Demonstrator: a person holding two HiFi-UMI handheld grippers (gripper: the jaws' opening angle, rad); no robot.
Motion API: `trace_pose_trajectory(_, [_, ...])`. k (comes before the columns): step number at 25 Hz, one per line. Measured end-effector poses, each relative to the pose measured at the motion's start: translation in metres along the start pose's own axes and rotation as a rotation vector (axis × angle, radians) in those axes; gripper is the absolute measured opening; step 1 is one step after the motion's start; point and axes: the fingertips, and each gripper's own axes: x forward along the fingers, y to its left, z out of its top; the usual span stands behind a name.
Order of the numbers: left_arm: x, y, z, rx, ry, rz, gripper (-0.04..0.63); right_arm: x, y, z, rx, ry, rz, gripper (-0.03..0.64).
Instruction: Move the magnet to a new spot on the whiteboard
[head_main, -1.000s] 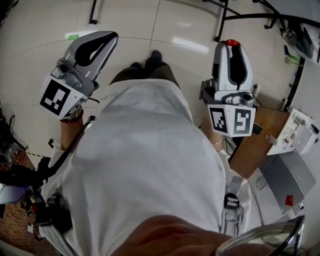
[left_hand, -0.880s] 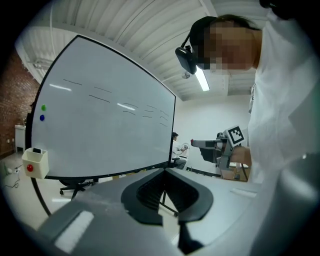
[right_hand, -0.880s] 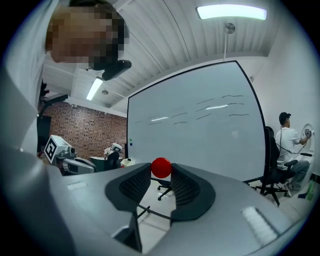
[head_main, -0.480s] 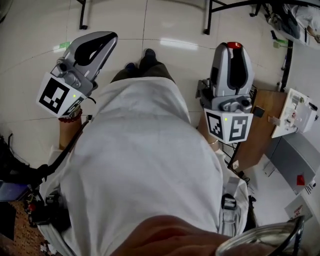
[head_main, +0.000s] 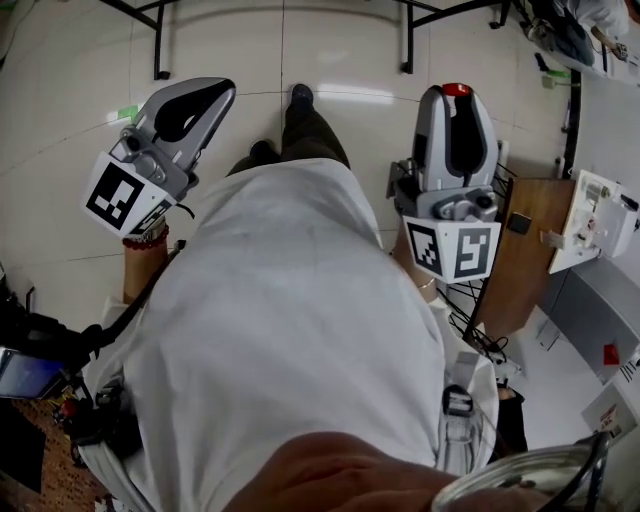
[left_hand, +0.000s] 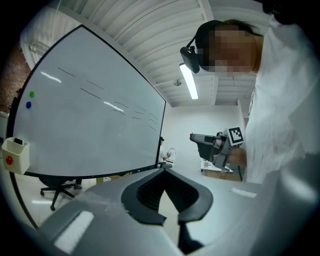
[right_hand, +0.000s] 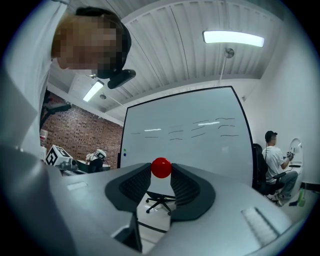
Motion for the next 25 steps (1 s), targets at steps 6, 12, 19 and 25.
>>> trace_pose_trajectory(6, [0.034,0.022,0.020,0.008,0.003,0.050,0.000,0.041,-0.037,0.010,0.009,-0.035,0.040,0.126])
trace_pose_trajectory(12, [0.097,0.094,0.051,0.031,-0.026,0.137,0.000,0.106,-0.105,0.010,0.004,-0.048,0.039,0.126])
trace_pose_trajectory(19, [0.155,0.130,0.062,0.022,-0.033,0.157,0.000,0.151,-0.148,0.000,0.010,0.001,0.074,0.126])
trace_pose_trajectory(25, [0.158,0.168,0.077,0.008,-0.070,0.191,0.000,0.195,-0.158,0.007,0.001,-0.016,0.093,0.126])
